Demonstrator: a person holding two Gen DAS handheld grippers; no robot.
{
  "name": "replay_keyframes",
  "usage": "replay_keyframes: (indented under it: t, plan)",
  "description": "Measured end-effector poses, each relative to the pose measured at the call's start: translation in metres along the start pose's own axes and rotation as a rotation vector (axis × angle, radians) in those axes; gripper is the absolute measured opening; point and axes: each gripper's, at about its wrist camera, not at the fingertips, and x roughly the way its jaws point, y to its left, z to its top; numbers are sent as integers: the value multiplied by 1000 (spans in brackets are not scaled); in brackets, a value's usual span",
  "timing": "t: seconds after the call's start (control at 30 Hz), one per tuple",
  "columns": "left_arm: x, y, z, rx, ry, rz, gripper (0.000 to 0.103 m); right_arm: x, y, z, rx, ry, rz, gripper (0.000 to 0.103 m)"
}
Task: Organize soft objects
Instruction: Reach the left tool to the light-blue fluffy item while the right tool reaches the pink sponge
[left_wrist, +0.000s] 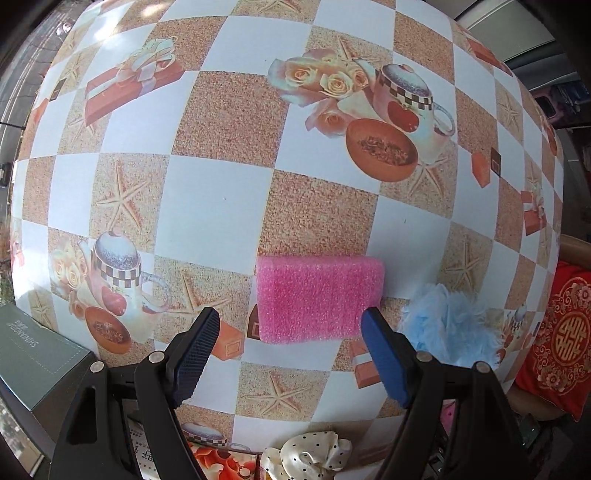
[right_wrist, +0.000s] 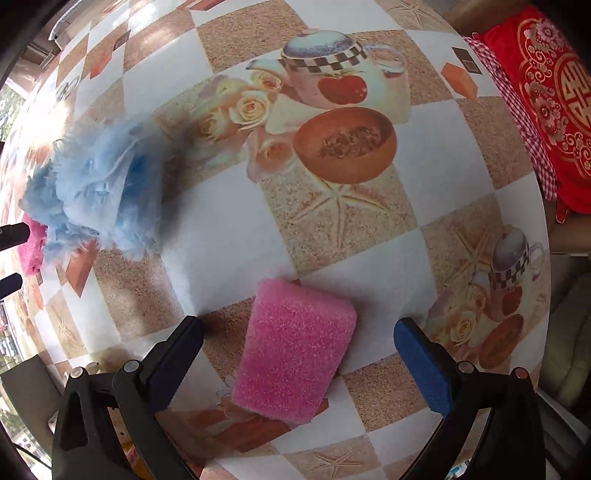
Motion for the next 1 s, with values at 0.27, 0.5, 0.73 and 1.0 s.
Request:
replay_keyframes:
  t: [0.27, 0.5, 0.73, 1.0]
  plan:
    - [9, -16, 0, 21, -14, -5, 86, -7, -15, 8, 33, -52, 1, 103]
    - [26, -37, 6, 42, -9, 11, 97, -5, -3, -7, -124, -24, -18, 98]
    - [2, -36, 3, 58, -67, 15, 97, -5, 3, -9, -145, -26, -13, 95]
    - [4, -124, -29, 422, -68, 47, 97, -31, 10, -20, -234, -92, -16, 59]
